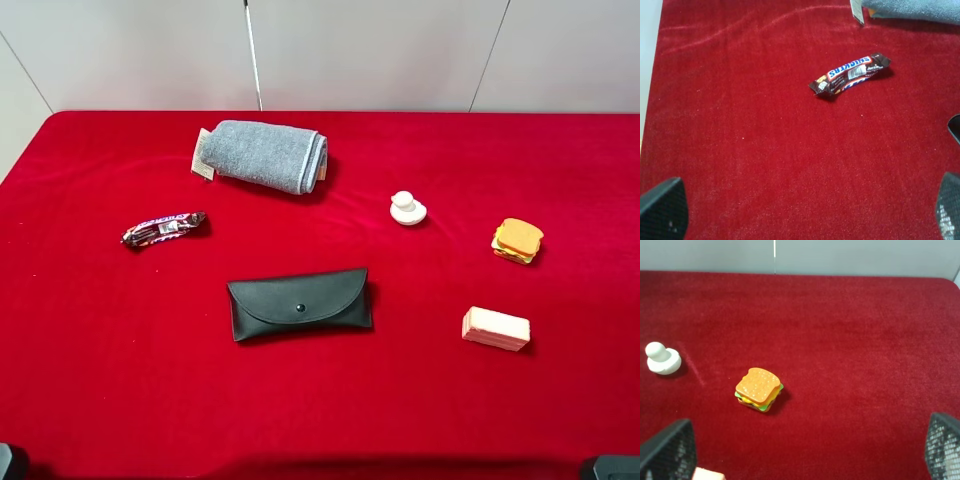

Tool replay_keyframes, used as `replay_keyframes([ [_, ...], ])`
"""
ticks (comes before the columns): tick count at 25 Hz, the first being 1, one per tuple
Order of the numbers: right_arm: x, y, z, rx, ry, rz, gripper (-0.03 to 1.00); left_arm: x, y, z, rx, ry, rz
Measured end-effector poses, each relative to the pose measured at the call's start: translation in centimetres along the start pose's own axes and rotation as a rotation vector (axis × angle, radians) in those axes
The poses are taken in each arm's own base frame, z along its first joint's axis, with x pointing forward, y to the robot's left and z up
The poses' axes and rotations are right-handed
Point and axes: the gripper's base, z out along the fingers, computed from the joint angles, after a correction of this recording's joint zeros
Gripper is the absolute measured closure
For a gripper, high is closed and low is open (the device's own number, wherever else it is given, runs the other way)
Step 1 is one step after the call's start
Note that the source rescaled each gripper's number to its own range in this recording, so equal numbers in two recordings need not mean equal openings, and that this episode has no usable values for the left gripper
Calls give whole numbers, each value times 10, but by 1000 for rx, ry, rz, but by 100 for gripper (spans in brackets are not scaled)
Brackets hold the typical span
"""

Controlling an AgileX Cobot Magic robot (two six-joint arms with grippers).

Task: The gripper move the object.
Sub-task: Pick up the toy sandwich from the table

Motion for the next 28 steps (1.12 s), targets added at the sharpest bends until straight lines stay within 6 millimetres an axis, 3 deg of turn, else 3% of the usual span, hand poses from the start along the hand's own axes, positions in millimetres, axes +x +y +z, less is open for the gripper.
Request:
replay_keyframes([
  [28,0,0,0,0,1,0,-3,0,0,0,0,0,0],
])
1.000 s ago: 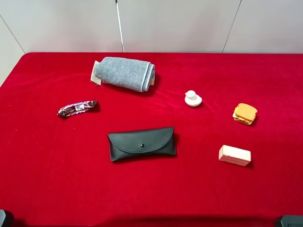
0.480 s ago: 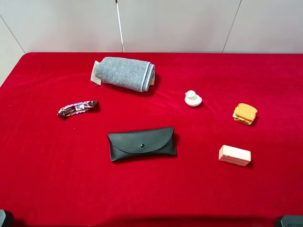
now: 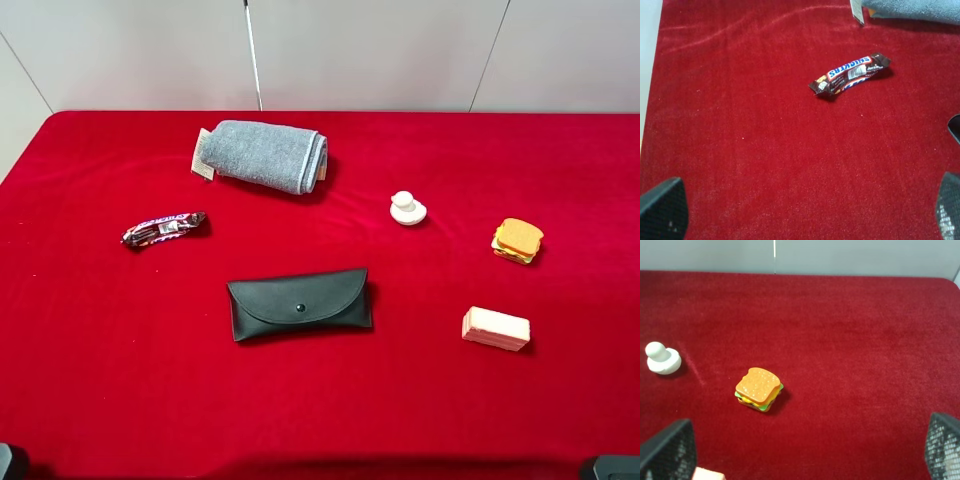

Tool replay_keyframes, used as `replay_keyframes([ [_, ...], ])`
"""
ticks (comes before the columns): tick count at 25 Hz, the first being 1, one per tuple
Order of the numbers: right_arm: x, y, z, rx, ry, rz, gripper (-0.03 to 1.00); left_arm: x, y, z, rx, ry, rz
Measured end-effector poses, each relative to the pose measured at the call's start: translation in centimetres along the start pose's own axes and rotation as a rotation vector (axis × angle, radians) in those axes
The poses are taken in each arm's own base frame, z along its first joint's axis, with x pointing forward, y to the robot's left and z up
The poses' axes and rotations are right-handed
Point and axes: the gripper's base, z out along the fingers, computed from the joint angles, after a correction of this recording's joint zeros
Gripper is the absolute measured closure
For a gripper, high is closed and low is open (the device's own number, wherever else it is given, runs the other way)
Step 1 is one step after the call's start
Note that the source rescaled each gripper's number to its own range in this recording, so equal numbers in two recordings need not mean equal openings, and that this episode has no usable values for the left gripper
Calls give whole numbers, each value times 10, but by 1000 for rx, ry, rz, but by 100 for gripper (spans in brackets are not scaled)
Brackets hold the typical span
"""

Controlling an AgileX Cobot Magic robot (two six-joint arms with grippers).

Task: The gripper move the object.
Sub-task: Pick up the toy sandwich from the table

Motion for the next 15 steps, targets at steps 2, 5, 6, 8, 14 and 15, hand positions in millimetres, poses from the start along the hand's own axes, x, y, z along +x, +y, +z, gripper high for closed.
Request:
replay_keyframes([
  [2,0,0,0,0,-1,0,-3,0,0,0,0,0,0],
  [5,0,0,0,0,-1,0,-3,0,0,0,0,0,0],
  [6,0,0,0,0,-1,0,-3,0,0,0,0,0,0],
  [8,0,0,0,0,-1,0,-3,0,0,0,0,0,0],
  [14,0,0,0,0,-1,0,-3,0,0,0,0,0,0],
  [15,0,0,0,0,-1,0,-3,0,0,0,0,0,0],
])
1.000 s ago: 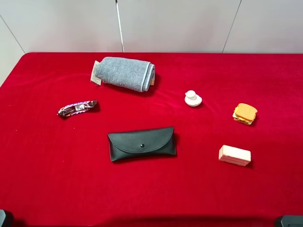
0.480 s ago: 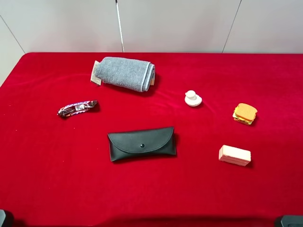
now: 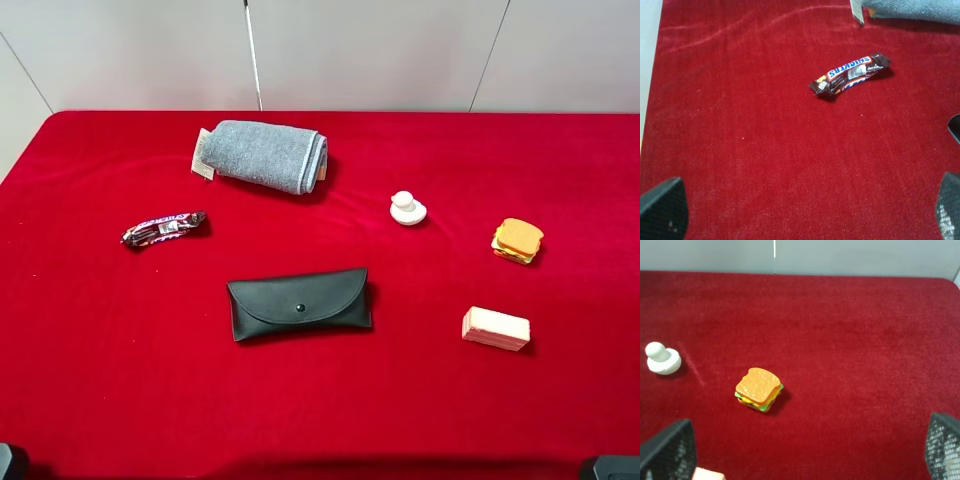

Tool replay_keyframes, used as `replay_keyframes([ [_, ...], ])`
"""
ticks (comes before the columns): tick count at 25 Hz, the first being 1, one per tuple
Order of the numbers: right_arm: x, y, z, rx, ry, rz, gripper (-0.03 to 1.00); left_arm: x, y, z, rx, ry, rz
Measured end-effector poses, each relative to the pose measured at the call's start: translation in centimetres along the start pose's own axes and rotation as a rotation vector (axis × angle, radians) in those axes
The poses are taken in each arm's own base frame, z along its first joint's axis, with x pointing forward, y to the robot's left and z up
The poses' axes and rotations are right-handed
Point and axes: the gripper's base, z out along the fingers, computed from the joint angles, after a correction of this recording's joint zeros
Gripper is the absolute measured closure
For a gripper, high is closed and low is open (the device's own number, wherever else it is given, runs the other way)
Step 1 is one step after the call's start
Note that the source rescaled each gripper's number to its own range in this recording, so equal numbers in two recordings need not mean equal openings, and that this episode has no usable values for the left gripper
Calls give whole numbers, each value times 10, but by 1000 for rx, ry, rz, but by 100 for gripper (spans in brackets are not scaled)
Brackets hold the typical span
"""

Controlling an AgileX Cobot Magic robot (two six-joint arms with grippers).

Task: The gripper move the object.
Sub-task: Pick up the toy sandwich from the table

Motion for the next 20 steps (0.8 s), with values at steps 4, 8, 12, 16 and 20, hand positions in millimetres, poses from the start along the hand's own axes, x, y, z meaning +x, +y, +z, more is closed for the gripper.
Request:
replay_keyframes([
  [4,0,0,0,0,0,0,-3,0,0,0,0,0,0],
  [8,0,0,0,0,0,0,-3,0,0,0,0,0,0],
  [12,0,0,0,0,1,0,-3,0,0,0,0,0,0],
  [16,0,0,0,0,1,0,-3,0,0,0,0,0,0],
  [20,0,0,0,0,1,0,-3,0,0,0,0,0,0],
])
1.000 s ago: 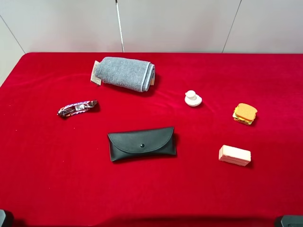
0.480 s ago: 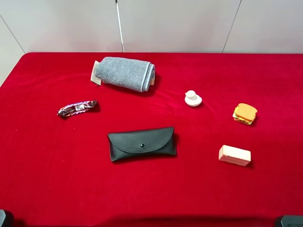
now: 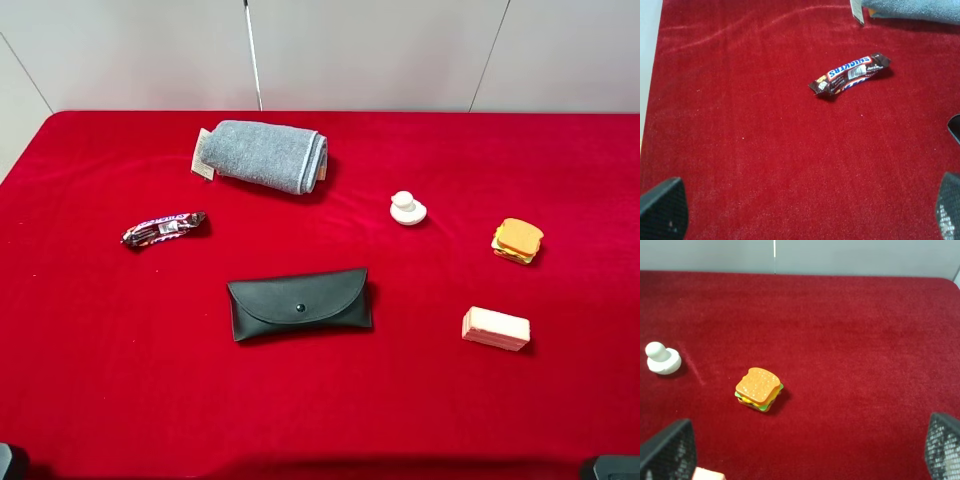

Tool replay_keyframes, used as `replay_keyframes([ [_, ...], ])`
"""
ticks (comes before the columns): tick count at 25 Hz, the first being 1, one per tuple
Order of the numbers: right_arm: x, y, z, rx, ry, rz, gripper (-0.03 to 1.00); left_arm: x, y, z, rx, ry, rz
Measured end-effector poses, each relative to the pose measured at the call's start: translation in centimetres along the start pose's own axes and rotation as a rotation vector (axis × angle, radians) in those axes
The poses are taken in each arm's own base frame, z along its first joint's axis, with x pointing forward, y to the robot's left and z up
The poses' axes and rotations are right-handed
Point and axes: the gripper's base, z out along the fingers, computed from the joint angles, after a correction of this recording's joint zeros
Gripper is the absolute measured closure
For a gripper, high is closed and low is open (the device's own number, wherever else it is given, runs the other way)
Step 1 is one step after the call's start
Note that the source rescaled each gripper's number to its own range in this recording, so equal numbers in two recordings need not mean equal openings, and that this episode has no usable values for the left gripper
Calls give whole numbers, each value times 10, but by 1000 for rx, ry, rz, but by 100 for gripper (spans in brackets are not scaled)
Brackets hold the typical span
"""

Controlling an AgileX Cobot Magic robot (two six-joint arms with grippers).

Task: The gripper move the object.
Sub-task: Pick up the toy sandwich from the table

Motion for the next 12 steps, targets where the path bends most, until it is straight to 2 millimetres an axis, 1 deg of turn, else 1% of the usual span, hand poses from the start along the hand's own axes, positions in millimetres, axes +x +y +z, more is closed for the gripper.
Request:
replay_keyframes([
  [10,0,0,0,0,1,0,-3,0,0,0,0,0,0],
  [12,-2,0,4,0,25,-2,-3,0,0,0,0,0,0],
])
